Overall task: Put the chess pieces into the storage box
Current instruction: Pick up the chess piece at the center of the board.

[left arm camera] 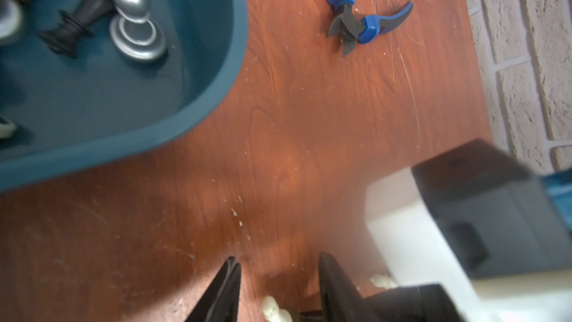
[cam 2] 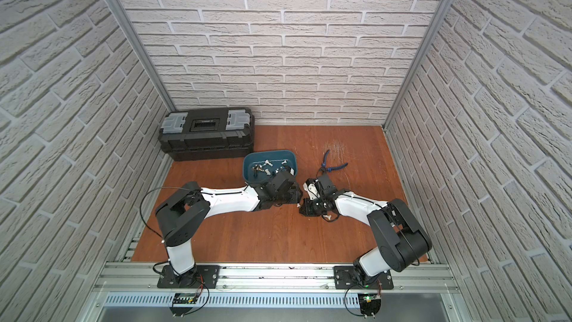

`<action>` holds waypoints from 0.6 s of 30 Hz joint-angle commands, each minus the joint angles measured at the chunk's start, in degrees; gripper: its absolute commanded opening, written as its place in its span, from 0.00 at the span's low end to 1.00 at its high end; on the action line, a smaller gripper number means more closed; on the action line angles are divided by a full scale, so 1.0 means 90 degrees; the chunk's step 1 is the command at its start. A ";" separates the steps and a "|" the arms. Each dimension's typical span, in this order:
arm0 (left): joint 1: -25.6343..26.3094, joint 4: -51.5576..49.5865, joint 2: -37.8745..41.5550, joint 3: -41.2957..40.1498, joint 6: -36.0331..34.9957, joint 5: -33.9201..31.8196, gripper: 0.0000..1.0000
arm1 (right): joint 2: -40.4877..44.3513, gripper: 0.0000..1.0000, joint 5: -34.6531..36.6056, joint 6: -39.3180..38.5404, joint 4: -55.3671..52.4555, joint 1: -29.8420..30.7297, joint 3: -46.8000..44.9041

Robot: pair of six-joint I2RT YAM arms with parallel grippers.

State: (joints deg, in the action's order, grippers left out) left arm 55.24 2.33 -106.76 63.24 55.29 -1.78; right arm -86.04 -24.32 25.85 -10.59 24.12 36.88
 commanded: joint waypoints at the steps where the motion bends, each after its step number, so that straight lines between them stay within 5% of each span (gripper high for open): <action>1: 0.0033 0.0291 -0.0139 -0.0114 0.0179 0.0120 0.45 | -0.0004 0.03 -0.0040 0.0232 0.0488 0.0035 -0.0129; 18: 0.0033 0.0844 -0.0297 -0.0372 0.0510 0.0352 0.30 | 0.0078 0.03 -0.0050 0.0510 0.0962 0.0039 -0.0348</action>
State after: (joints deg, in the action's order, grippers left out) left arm 55.31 7.20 -108.14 59.40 59.59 0.14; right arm -86.02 -24.05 29.71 -4.58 24.12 34.37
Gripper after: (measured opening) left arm 0.311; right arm 0.169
